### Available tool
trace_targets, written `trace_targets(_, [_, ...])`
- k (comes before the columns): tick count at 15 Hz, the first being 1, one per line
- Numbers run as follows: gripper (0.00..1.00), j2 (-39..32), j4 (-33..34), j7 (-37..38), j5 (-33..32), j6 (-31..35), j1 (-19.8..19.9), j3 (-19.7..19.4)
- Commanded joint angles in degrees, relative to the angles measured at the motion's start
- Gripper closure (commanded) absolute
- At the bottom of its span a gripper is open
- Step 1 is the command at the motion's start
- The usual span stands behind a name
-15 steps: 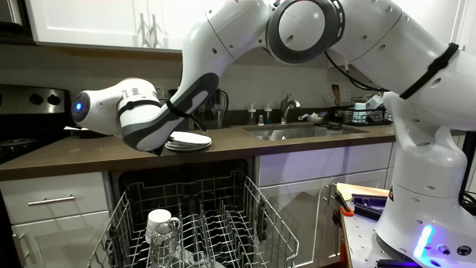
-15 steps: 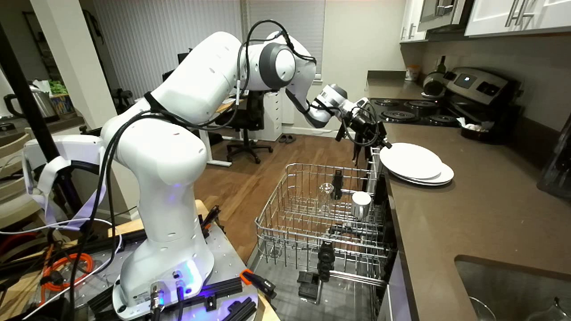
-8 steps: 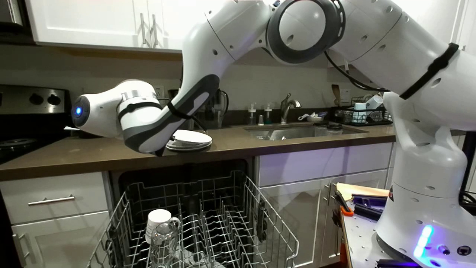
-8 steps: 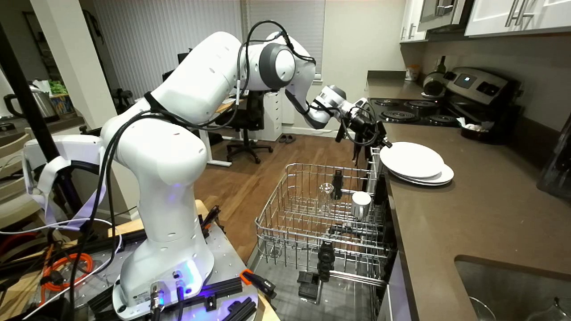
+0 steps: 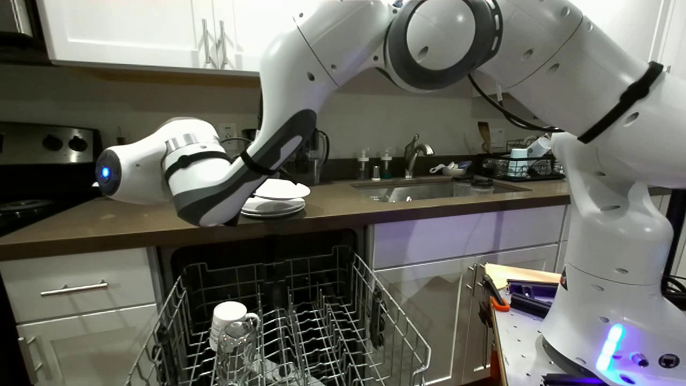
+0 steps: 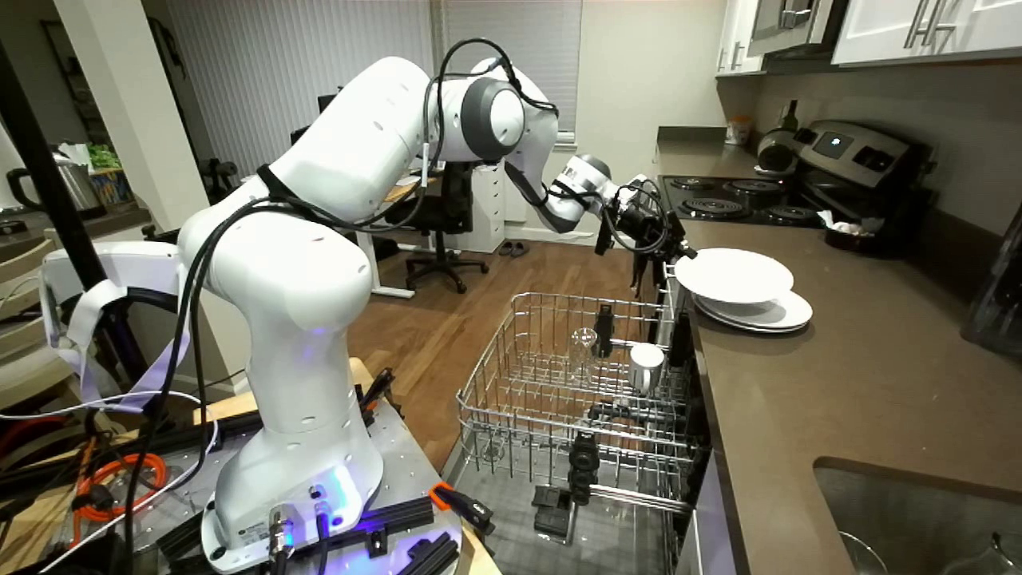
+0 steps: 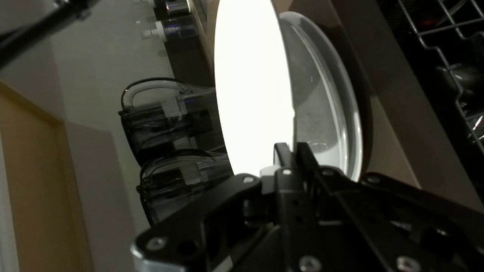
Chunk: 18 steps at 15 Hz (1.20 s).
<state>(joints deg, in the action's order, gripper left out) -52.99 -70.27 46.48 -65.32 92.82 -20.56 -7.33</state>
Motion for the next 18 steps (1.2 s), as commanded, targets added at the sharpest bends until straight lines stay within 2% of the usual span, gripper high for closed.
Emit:
trace_targets(1, [0.94,2.42,-2.48,-1.24,-2.03,-4.3,-0.3,1.65])
trace_targets(7, [0.94,2.9,-2.76,-1.99,-1.33,-7.87,-0.1,4.16])
trace_targets(9, [0.94,2.89,-2.21,-1.78,-1.3,-8.05,0.09,4.57])
trace_targets(10, [0.93,0.53,-0.46,-0.1,-0.86,-6.51,0.59,5.02])
trace_targets(18, [0.94,1.43,-1.59,-0.38,-0.3,-6.81,0.5,5.95])
